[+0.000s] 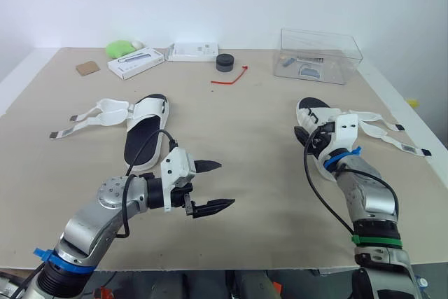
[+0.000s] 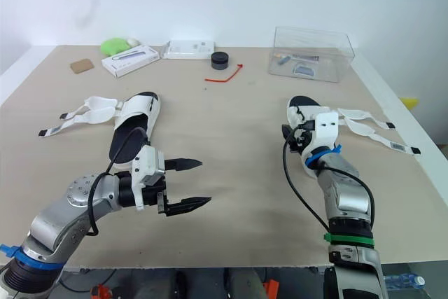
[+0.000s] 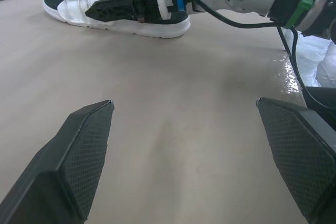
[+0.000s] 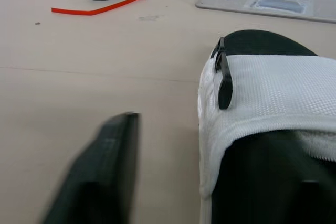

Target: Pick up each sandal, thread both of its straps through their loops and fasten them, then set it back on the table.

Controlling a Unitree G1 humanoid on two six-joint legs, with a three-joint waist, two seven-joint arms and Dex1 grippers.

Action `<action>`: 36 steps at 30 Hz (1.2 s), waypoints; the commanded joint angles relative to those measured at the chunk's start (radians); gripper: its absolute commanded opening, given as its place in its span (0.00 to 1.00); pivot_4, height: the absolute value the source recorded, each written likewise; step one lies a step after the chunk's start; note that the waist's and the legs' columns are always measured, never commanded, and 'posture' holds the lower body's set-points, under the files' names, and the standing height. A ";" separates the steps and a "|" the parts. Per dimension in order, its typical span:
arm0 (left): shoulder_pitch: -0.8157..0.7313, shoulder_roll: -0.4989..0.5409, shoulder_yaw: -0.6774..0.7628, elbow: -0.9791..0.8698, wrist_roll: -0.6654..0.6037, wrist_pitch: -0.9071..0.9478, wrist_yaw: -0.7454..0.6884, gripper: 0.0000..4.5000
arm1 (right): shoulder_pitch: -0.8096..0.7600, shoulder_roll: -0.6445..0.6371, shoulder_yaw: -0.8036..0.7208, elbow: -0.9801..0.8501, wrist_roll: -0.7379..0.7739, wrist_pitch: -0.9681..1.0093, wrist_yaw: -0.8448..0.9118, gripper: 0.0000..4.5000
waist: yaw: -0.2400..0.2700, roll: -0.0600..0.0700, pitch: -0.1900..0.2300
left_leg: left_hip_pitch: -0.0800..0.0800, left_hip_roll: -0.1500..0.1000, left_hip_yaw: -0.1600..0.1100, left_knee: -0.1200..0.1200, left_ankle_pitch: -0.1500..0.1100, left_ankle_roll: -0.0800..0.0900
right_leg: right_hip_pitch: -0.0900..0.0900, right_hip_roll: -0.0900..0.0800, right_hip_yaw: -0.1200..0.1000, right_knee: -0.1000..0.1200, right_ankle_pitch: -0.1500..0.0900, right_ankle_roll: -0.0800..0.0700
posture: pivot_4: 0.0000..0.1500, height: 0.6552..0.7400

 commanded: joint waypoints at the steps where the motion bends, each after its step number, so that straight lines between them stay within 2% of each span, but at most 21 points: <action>1: -0.015 0.001 0.020 -0.015 -0.008 -0.011 -0.006 1.00 | -0.024 -0.021 -0.017 0.043 -0.012 -0.043 0.019 0.28 | 0.000 0.000 0.000 | 0.000 0.000 0.000 0.000 0.000 0.000 | 0.000 0.000 0.000 0.000 0.000 0.000 | 1.00 1.00; 2: -0.014 0.003 0.025 -0.011 -0.011 -0.012 -0.009 1.00 | -0.028 -0.026 -0.013 0.055 -0.017 -0.054 0.028 0.15 | 0.000 0.000 0.000 | 0.000 0.000 0.001 0.000 0.000 0.000 | 0.000 0.000 0.001 0.000 0.000 0.001 | 1.00 1.00; 4: -0.009 0.013 0.043 -0.007 -0.023 -0.017 -0.023 1.00 | -0.032 -0.036 0.002 0.069 -0.019 -0.080 0.074 0.02 | 0.000 0.000 0.000 | 0.000 0.000 0.001 0.000 0.000 0.000 | 0.000 0.000 0.001 0.000 0.001 0.001 | 1.00 1.00; 9: -0.002 0.055 0.111 0.005 -0.063 -0.027 -0.078 1.00 | -0.030 -0.093 0.098 0.050 -0.003 -0.126 0.356 0.02 | -0.002 0.000 0.000 | 0.001 0.001 0.001 0.000 0.000 0.000 | 0.000 0.001 0.001 0.000 0.000 0.000 | 1.00 1.00; 13: 0.015 0.135 0.190 0.071 -0.056 -0.090 -0.175 1.00 | -0.010 -0.187 0.223 -0.057 0.032 -0.170 0.714 0.02 | -0.004 0.001 0.001 | 0.001 0.003 0.000 -0.001 -0.001 0.001 | -0.001 0.004 0.000 0.000 -0.001 -0.002 | 1.00 1.00; 19: 0.038 0.207 0.254 0.148 -0.025 -0.163 -0.240 1.00 | 0.006 -0.251 0.336 -0.197 0.097 -0.148 1.008 0.02 | -0.002 0.002 0.002 | 0.000 0.004 -0.001 -0.002 -0.001 0.002 | -0.001 0.004 -0.002 0.000 -0.002 -0.004 | 1.00 1.00; 27: 0.066 0.205 0.247 0.116 -0.028 -0.172 -0.230 1.00 | 0.029 -0.267 0.401 -0.280 0.101 -0.152 1.121 0.02 | 0.003 0.002 0.002 | -0.001 0.001 -0.001 -0.001 -0.001 0.001 | -0.001 -0.001 -0.003 0.000 -0.003 -0.001 | 1.00 1.00; 36: 0.089 0.199 0.229 0.091 -0.020 -0.173 -0.216 1.00 | 0.011 -0.245 0.408 -0.216 0.079 -0.201 1.144 0.02 | 0.003 0.002 0.002 | -0.001 0.001 -0.002 -0.001 -0.002 0.001 | -0.001 -0.001 -0.004 0.000 -0.003 -0.001 | 1.00 1.00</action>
